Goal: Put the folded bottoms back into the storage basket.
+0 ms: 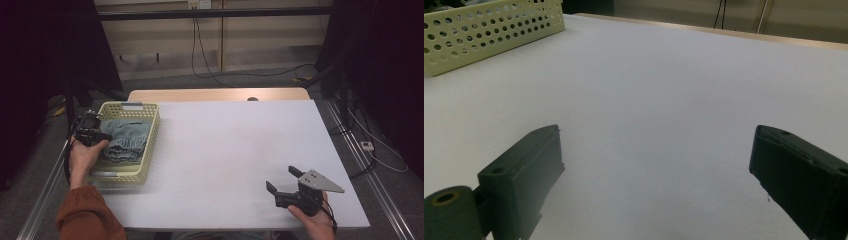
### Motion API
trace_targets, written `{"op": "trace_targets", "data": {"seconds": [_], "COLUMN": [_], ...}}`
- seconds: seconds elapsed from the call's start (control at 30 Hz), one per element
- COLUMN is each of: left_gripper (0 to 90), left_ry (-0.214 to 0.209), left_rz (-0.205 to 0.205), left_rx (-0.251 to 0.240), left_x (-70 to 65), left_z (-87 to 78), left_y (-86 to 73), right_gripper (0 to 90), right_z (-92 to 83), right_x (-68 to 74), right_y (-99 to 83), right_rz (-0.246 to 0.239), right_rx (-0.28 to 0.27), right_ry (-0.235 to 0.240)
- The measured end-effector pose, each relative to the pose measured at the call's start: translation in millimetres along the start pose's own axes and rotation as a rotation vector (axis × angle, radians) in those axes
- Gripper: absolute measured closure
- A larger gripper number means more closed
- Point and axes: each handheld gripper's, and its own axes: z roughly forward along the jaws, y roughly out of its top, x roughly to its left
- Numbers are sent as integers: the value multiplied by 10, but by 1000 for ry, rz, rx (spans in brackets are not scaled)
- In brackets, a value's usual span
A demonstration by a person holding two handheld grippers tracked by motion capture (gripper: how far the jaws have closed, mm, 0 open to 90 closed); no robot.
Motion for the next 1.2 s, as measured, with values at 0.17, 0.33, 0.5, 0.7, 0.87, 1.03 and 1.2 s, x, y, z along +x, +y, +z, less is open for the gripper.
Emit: {"op": "trace_targets", "data": {"seconds": [0.17,0.33,0.5,0.7,0.87,1.03,1.2], "left_gripper": [714,720,691,662,634,616,578], "left_ry": [-24,-59,-65,-69,-62,-44,-55], "left_rz": [-2,-28,-40,-47,-22,22,-1], "left_rx": [1,-1,-22,-32,-45,-70,-135], "left_x": [13,38,59,65,52,33,61], "left_z": [0,-4,-15,-52,-104,-138,-212], "left_y": [-9,-20,-28,-33,-37,-45,-52], "right_gripper": [70,70,70,70,71,71,71], "right_z": [2,4,5,1,-1,-1,2], "right_x": [0,2,3,1,-3,1,1], "right_y": [1,0,0,0,-1,0,-1], "right_rz": [3,4,2,3,1,4,4], "right_rx": [-1,1,2,1,1,1,3], "right_ry": [-1,0,2,1,3,3,4]}}
